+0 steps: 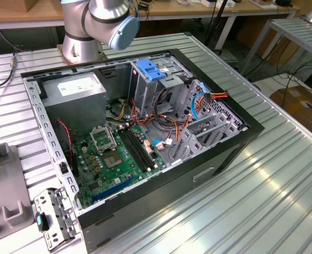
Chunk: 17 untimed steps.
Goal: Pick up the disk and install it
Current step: 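Pick up the disk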
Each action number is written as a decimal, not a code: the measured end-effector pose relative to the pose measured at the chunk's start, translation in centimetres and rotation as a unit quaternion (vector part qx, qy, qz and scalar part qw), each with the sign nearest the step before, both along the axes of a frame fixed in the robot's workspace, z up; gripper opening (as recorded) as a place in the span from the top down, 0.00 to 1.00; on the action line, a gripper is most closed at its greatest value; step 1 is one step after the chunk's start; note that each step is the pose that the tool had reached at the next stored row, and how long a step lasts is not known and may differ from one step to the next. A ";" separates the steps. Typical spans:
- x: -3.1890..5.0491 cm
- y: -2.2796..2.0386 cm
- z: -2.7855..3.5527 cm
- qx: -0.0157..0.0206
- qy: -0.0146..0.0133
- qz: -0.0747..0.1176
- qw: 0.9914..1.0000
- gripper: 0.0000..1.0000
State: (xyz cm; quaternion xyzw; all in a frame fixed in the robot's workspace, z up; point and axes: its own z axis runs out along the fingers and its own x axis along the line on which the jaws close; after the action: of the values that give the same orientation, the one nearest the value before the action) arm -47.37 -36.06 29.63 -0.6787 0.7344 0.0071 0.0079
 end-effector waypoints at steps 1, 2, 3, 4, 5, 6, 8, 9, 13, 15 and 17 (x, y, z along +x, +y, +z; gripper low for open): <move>0.00 0.00 -0.01 0.000 0.000 0.000 1.000 0.53; 0.00 0.00 -0.01 0.000 -0.001 0.000 1.000 0.53; -0.01 0.01 -0.02 0.000 -0.001 0.000 1.000 0.53; -0.01 0.01 -0.02 0.000 -0.001 0.000 1.000 0.53; -0.01 0.01 -0.02 0.000 -0.001 0.000 1.000 0.53; -0.01 0.01 -0.01 0.000 -0.001 0.000 1.000 0.53; -0.01 0.01 -0.01 0.000 -0.001 0.000 1.000 0.53; -0.01 0.01 -0.01 0.000 -0.001 0.000 1.000 0.53; 0.00 0.01 -0.01 0.000 -0.001 0.001 1.000 0.53; -0.01 0.01 -0.01 0.000 -0.001 0.001 1.000 0.55; -0.01 0.01 -0.01 0.000 -0.001 0.001 1.000 0.62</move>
State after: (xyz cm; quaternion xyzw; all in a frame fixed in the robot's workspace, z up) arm -47.38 -36.05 29.61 -0.6790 0.7340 0.0067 0.0082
